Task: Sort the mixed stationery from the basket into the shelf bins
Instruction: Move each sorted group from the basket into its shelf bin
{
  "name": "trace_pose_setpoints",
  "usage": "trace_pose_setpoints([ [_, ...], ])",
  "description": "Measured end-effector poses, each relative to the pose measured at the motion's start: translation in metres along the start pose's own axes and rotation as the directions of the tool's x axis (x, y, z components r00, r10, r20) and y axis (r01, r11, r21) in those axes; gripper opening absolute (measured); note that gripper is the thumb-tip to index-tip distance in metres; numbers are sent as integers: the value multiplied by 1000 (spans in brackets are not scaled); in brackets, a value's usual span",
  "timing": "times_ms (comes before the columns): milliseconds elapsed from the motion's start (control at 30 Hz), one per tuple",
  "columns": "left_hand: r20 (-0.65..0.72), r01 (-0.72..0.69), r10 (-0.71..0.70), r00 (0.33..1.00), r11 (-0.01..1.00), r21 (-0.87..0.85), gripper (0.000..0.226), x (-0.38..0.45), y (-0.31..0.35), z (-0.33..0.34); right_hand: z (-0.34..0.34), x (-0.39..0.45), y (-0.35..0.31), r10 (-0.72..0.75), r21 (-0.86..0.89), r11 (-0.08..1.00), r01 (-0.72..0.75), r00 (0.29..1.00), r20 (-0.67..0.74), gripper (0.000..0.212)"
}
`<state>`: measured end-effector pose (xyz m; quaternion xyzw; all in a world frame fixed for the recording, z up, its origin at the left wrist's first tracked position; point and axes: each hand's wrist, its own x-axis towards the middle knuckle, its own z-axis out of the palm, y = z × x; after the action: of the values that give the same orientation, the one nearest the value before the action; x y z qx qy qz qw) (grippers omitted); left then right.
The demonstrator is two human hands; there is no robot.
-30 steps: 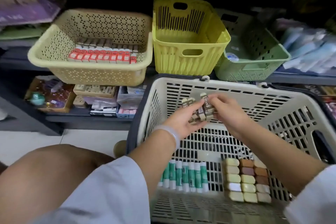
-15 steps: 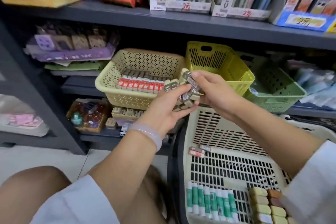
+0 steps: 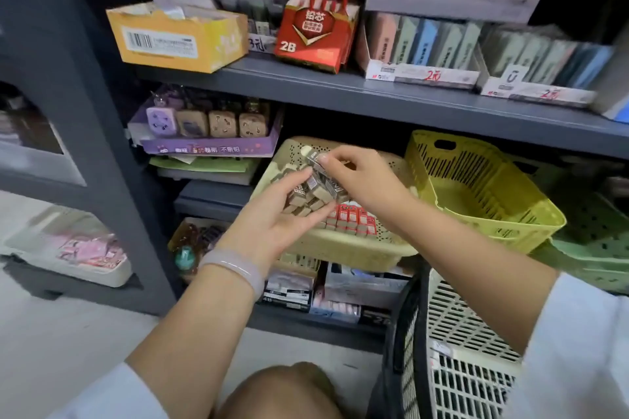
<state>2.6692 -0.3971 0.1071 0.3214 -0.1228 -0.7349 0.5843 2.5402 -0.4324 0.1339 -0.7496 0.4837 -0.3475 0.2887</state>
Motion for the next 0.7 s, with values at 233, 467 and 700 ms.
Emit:
trace_pose_setpoints([
  [233, -18, -5, 3, 1000, 995, -96, 21, 24, 14, -14, 30, 33, 4, 6, 0, 1000, -6, 996, -92, 15],
  [467, -32, 29, -33, 999, 992, -121, 24, 37, 14, -15, 27, 44, 23, 289, 410, 875, -257, 957, -17, 26],
  [700, -15, 4, -7, 1000, 983, -184, 27, 38, 19, -19, 15, 45, 45, 486, 813, 462, -355, 868, 103, 14],
])
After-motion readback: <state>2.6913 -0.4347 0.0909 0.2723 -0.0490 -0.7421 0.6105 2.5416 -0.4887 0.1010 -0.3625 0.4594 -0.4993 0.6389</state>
